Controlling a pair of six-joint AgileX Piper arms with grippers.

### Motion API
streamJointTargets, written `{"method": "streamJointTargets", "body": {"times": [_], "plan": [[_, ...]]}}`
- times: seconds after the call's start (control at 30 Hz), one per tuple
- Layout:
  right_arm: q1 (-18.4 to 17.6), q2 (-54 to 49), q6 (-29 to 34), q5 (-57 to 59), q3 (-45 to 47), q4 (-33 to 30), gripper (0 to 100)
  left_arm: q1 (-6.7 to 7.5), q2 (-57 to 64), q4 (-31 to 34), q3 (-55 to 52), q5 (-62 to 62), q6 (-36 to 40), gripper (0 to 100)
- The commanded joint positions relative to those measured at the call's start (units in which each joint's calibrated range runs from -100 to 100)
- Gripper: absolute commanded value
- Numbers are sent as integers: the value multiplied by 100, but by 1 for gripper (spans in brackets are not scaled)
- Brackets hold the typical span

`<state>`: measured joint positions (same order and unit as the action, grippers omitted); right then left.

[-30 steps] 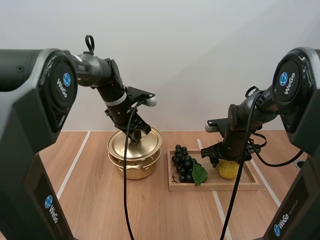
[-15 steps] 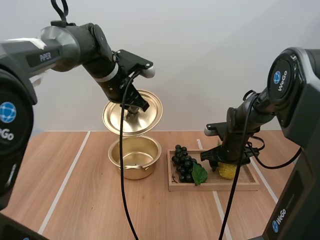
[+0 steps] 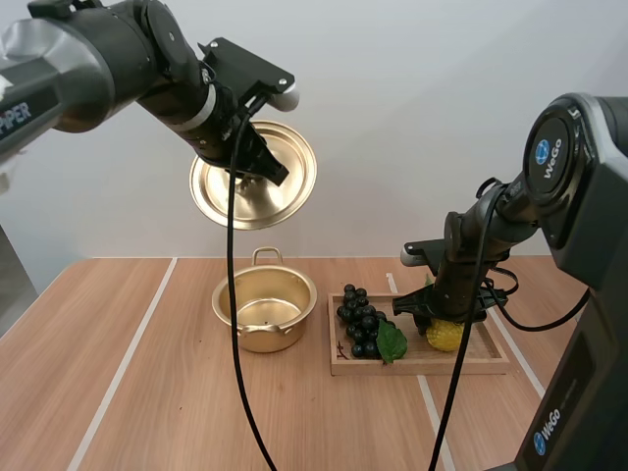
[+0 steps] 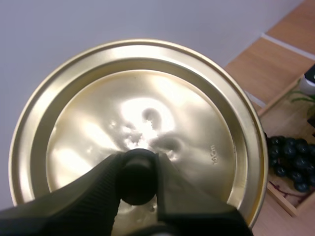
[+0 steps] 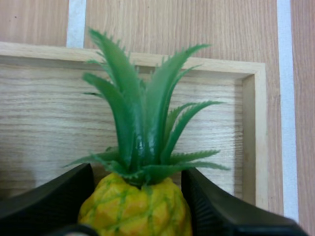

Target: Open the pot, put the pineapple inside, and close it

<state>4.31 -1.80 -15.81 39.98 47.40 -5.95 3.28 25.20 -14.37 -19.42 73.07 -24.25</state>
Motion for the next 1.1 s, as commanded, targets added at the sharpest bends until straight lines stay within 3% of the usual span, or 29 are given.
{"method": "streamJointTargets", "body": {"times": [0.0,0.3,0.4,0.6,0.8,1.07], "plan": [[26,12,-22,149,28,-28,0,11,270,-29,47,-635,139,0],[26,12,-22,149,28,-133,0,11,1274,43,136,-2792,241,0],[26,12,-22,149,28,-133,0,-87,1306,30,649,-2533,482,0],[26,12,-22,213,28,-182,0,-459,1061,-59,2053,-2518,665,0],[26,12,-22,230,28,-182,0,-486,739,-482,3404,-2069,710,0],[26,12,-22,227,13,-246,0,-486,250,-507,4952,-1192,941,0]]}}
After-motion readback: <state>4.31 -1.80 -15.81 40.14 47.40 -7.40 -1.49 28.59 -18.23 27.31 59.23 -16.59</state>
